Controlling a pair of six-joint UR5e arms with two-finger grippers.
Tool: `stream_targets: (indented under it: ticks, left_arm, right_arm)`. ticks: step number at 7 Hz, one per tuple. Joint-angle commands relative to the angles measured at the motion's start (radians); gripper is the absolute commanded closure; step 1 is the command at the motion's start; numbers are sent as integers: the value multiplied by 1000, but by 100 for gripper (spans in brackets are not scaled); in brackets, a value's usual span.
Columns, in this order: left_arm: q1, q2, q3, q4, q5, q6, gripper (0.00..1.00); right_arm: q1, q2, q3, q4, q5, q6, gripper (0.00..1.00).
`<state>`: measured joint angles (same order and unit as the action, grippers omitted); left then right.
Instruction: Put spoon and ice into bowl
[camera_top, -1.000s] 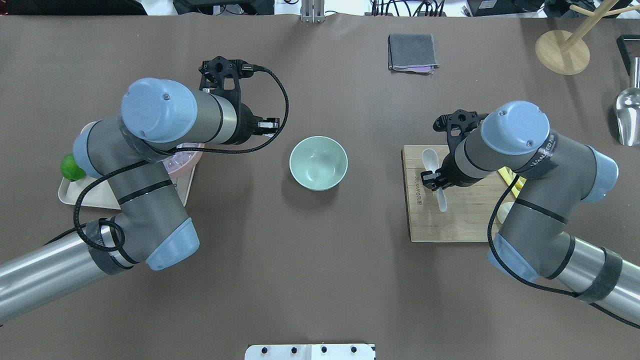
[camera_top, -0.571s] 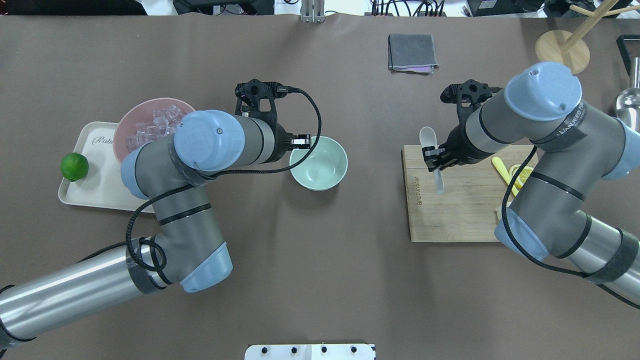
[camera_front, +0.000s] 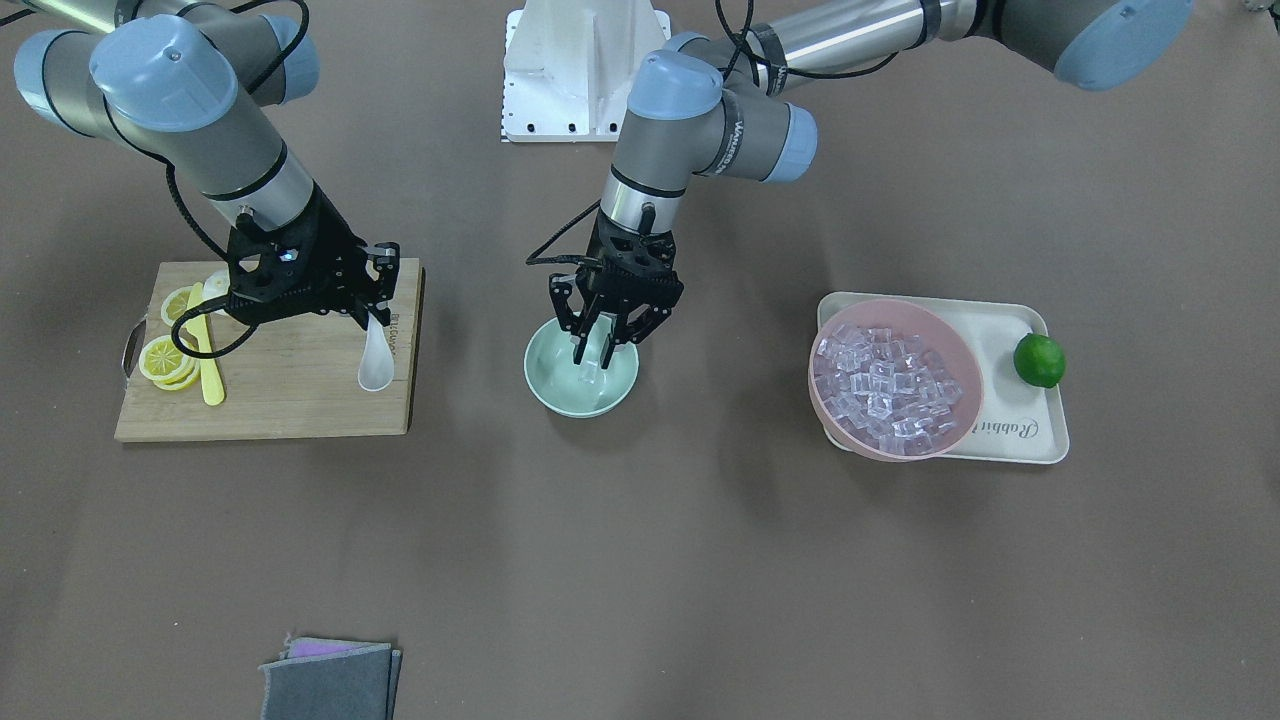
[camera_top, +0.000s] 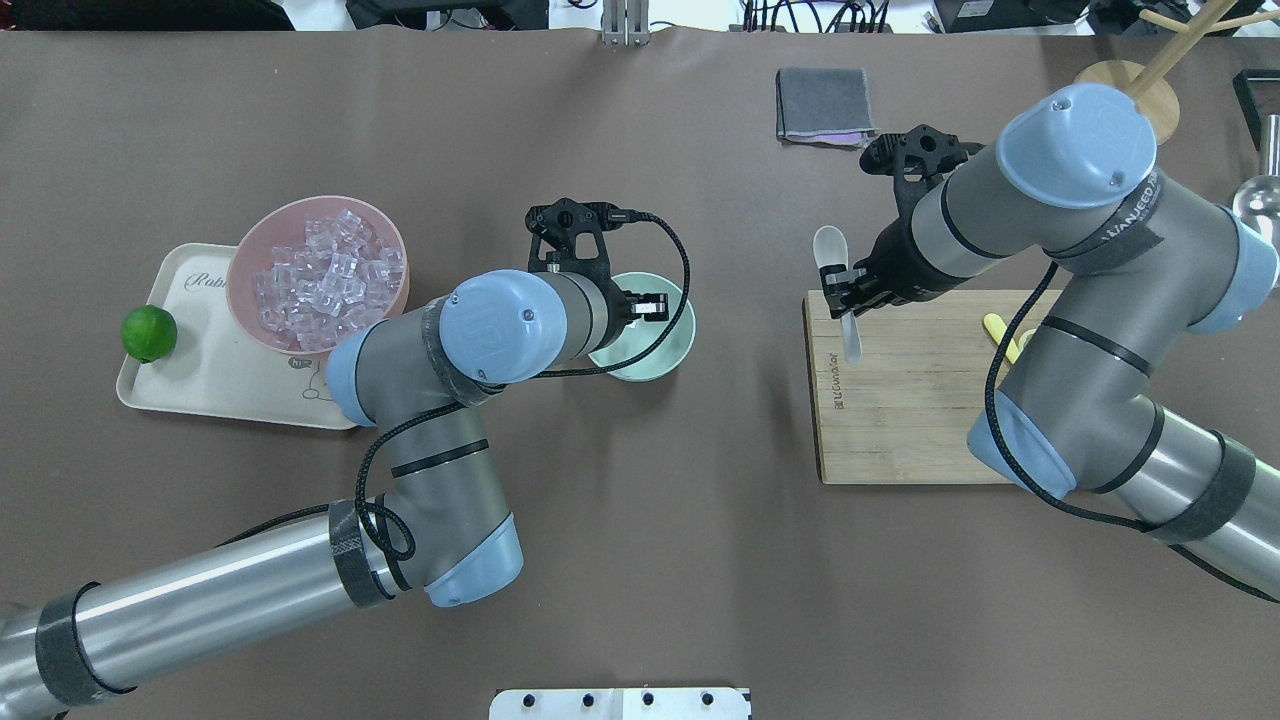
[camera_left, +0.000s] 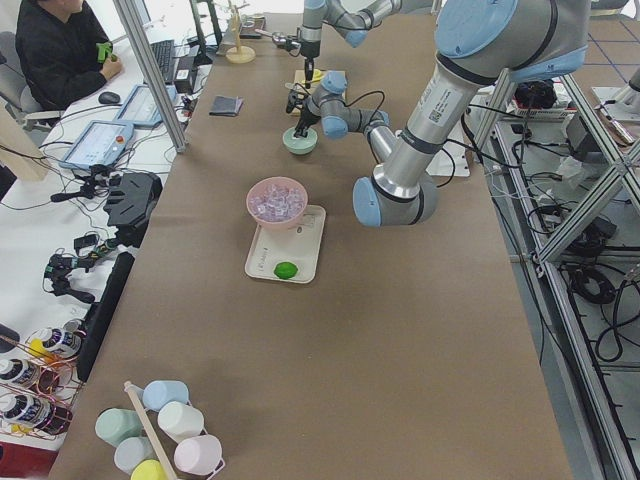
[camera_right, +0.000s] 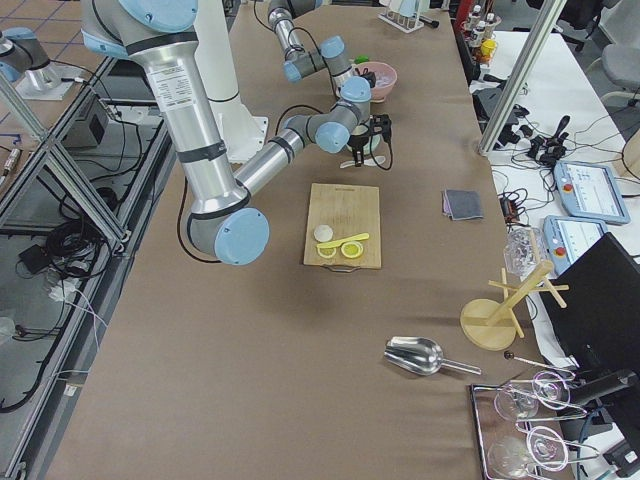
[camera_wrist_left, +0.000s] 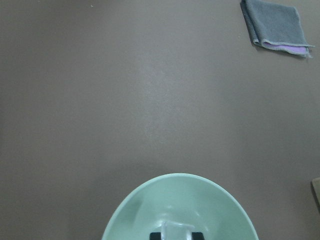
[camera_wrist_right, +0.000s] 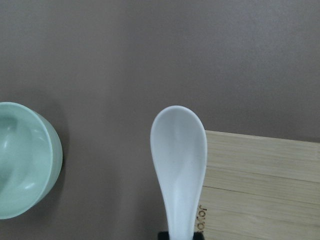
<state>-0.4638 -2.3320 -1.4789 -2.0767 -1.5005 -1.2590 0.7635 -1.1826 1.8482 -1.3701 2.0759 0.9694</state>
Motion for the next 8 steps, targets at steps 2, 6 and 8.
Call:
stream_targets:
  ticks: [2,6,8]
  left_arm:
    - [-60,95,-209,105,-47,94,2]
    - [-479,301,-435,316,-392,486,2]
    - [-701,428,-423,297,-478,771,2]
  right_arm:
    - [-19,114,-41,-67,-2,0,100]
    - [-134,245,-112,-136,-69,-1,100]
    - [-197,303,-151,-136,-115,-1,100]
